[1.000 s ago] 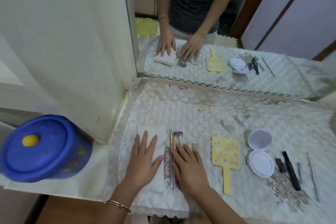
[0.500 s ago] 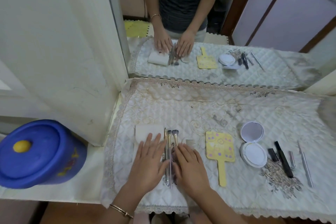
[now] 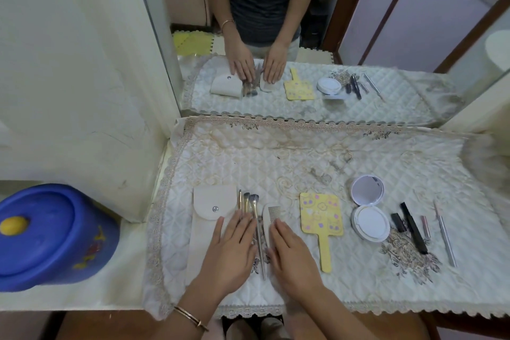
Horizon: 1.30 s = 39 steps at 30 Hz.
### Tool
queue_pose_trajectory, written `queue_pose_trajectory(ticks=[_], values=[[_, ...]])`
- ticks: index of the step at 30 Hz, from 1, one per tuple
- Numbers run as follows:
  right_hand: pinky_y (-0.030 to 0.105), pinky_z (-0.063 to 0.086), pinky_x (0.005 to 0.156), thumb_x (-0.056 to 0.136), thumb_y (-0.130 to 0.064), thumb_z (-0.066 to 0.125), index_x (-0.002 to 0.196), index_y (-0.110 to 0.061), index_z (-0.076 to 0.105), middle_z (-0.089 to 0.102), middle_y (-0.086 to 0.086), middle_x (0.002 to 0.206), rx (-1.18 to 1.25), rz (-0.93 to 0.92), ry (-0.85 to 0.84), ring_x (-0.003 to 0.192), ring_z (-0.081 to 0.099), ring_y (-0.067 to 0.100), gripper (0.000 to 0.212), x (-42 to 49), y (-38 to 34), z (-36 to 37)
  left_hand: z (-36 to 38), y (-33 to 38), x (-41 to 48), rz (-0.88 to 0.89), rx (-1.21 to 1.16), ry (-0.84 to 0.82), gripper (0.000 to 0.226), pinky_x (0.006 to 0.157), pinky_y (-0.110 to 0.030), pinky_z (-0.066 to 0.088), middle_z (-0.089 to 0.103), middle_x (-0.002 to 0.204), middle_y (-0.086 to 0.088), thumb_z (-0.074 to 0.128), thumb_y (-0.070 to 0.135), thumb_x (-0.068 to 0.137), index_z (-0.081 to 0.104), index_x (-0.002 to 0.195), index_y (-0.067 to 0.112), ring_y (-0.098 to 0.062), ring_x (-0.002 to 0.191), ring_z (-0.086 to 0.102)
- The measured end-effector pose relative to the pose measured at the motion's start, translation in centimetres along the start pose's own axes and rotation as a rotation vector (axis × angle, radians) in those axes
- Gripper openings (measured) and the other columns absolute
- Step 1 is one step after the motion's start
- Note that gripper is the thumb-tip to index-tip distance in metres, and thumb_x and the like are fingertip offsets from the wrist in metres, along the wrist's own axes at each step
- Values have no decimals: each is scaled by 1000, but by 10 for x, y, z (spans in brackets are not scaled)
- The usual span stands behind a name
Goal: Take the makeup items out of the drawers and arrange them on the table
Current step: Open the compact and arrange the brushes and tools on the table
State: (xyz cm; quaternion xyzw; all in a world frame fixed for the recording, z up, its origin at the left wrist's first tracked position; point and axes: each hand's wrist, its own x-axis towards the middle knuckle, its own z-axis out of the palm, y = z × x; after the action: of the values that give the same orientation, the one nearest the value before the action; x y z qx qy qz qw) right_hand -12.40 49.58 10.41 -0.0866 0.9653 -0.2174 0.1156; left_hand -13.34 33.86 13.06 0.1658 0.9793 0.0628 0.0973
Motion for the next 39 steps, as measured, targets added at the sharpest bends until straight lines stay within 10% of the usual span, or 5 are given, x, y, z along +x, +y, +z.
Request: queue_pose_trajectory(ticks=[8, 11, 13, 17, 39], values=[[33, 20, 117, 96, -26, 41, 143, -10, 28, 24, 7, 154, -19, 20, 15, 143, 22, 19, 51, 2, -4, -3, 2, 5, 9, 29, -5, -27, 46, 108, -33, 0, 64, 124, 5, 44, 39, 80, 61, 119, 22, -12, 119, 56], [38, 48, 97, 80, -23, 68, 125, -7, 57, 56, 10, 134, -112, -5, 127, 122, 55, 23, 49, 7, -9, -7, 9, 2, 11, 2, -57, -39, 54, 111, -32, -13, 28, 152, 1, 28, 42, 91, 31, 141, 21, -16, 142, 21], [33, 32, 112, 92, -25, 50, 138, -10, 39, 36, 6, 149, -70, -2, 79, 137, 36, 20, 50, 11, -9, -7, 17, 0, 14, 33, -35, 9, 61, 110, -34, -17, 11, 156, 2, 30, 48, 91, 19, 145, 20, -16, 145, 7], [29, 11, 118, 97, -34, 32, 146, -19, 21, 15, -1, 157, -49, 11, -2, 144, 12, 13, 52, 13, 2, -3, 10, 1, 12, 34, 38, 7, 57, 108, -35, 3, 61, 129, 1, 55, 45, 71, 61, 120, 17, -17, 121, 55], [33, 11, 118, 99, -25, 27, 147, -21, 9, 0, 5, 159, -67, 154, -77, 146, -5, 22, 51, 5, 38, -23, 11, 37, 23, 87, 81, -49, 47, 108, -32, 2, 66, 121, 1, 49, 43, 78, 66, 113, 16, -16, 114, 60]])
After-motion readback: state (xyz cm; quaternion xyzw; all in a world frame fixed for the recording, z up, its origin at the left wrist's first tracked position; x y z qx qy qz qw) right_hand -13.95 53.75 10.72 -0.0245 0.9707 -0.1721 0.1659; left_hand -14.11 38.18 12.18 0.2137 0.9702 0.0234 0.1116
